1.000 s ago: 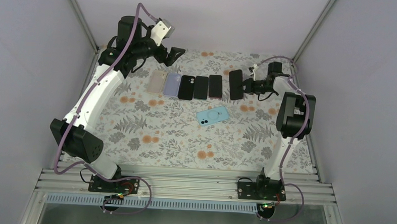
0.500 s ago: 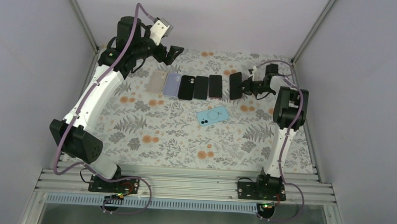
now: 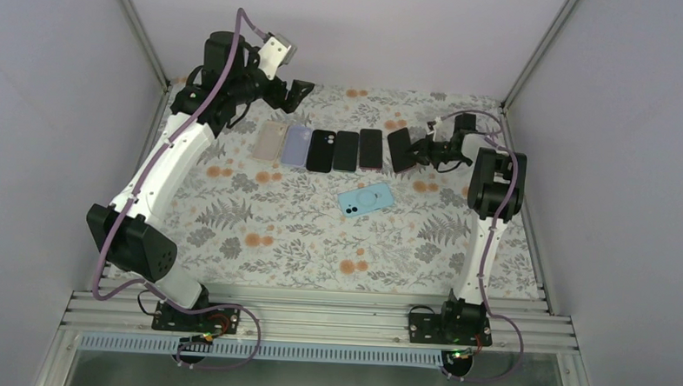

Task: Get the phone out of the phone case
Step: Place the phone at the center of the board.

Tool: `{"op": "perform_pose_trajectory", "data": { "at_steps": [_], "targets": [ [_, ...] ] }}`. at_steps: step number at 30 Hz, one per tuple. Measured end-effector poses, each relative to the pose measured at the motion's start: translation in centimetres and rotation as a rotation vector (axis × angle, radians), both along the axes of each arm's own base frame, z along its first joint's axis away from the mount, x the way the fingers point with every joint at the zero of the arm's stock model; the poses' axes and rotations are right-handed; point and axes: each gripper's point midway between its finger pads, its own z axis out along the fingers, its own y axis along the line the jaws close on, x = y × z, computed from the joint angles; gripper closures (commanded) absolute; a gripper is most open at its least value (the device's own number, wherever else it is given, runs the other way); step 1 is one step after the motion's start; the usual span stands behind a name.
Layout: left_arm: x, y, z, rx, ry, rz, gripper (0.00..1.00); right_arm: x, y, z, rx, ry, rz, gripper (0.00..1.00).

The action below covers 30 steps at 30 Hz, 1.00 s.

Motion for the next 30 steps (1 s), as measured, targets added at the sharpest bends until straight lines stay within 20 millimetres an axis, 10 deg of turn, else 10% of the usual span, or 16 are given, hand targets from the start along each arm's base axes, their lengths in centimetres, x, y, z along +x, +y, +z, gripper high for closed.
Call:
{"op": "perform_pose_trajectory", "data": {
  "at_steps": [18, 30],
  "targets": [
    [0.3, 0.1, -0.1, -0.006, -0.005, 0.011, 0.0, -1.3, 0.8, -0.4, 0.143, 0.082, -0.128, 0.94],
    [0.4, 0.1, -0.2, -0.012, 0.001, 0.017, 0.0, -0.8, 1.0, -0.6, 0.135, 0.114, -0.17, 0.54]
  ]
}}
